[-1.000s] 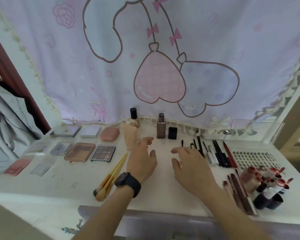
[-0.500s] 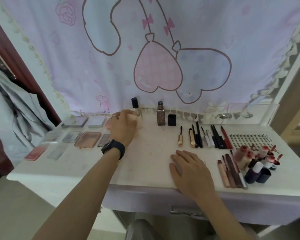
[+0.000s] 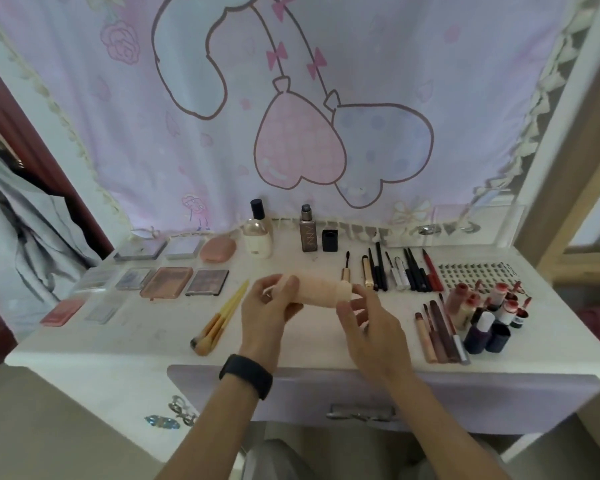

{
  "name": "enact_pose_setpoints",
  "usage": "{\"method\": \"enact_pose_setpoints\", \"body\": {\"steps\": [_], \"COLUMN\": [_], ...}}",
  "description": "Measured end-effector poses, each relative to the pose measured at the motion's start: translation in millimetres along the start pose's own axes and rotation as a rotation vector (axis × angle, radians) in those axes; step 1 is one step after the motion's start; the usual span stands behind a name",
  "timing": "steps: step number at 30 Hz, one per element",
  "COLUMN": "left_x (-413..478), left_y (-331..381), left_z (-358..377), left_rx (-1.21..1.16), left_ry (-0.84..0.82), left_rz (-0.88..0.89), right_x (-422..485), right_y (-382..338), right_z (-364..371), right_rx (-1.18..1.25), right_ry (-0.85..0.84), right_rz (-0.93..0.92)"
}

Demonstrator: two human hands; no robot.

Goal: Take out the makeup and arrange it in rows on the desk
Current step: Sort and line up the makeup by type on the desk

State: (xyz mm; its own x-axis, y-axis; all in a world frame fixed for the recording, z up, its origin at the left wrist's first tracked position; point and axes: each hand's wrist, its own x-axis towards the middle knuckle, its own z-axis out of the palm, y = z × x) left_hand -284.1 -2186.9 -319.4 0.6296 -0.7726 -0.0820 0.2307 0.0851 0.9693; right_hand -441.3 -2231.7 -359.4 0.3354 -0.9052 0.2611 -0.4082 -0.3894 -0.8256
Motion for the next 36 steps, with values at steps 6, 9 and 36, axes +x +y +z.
{"method": "enact_pose_setpoints", "body": {"steps": [6,9,36], "left_x": [-18.0,-19.5,11.0], "left_y": [-22.1,-24.6,-14.3], "left_z": [14.0,10.9,-17.6], "left_rx": [0.012,0.236,0.508], "left_ry": [-0.040,-0.060,-0.426], "left_rz": [-0.013,0.193,0.101], "right_x": [0.5,1.6,6.2], "right_y": [1.6,5.2,9.5], "right_z": [-8.8,-10.2,-16.0], "right_rx": [0.261,0.303,0.267], "right_ry": [0.106,0.073,-0.083], "right_rz": [0.058,0.082,0.016]}}
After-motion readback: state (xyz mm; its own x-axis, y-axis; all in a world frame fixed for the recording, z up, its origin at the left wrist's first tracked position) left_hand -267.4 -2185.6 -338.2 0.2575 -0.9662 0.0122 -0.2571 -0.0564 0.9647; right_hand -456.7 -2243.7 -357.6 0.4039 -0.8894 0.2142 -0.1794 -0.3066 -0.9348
